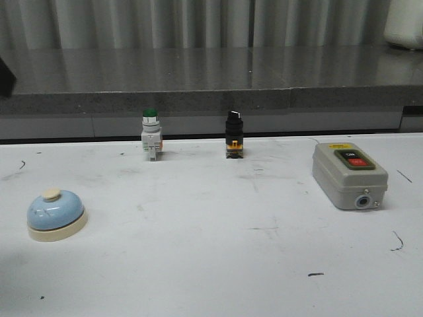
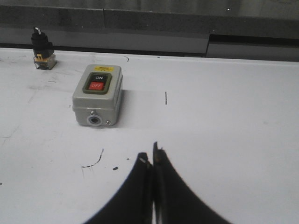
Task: Place and press bell with both arms
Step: 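Lower the left gripper over the light-blue bell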
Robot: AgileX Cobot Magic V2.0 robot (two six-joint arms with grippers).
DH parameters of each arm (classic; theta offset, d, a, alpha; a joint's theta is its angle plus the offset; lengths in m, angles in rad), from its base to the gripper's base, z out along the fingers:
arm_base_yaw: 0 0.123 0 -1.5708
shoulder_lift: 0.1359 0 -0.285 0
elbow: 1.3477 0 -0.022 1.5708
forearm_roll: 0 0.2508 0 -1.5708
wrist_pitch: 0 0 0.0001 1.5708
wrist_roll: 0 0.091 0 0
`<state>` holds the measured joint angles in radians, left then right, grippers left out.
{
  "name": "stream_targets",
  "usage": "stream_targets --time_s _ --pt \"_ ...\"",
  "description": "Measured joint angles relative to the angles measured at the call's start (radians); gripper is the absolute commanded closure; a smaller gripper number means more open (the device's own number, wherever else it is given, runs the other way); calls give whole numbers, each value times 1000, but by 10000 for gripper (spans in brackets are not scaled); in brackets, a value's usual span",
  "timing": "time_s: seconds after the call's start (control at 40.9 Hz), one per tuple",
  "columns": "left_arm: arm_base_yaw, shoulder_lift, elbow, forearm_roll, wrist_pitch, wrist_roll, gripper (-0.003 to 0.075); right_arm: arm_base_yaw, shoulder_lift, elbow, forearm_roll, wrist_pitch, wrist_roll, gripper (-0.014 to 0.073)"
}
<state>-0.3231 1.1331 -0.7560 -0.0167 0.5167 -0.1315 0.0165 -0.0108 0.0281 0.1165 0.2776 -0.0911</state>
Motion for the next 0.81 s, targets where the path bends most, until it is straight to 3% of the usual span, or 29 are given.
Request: stream_targets --time_s 0.196,0.465,0.807 --pt "-67 243 -138 17 112 2 103 0 0 0 0 0 0 661" --pt "-75 522 -296 43 217 -2 103 0 0 0 0 0 0 661" --pt "-75 687 -376 59 235 -4 103 0 0 0 0 0 0 661"
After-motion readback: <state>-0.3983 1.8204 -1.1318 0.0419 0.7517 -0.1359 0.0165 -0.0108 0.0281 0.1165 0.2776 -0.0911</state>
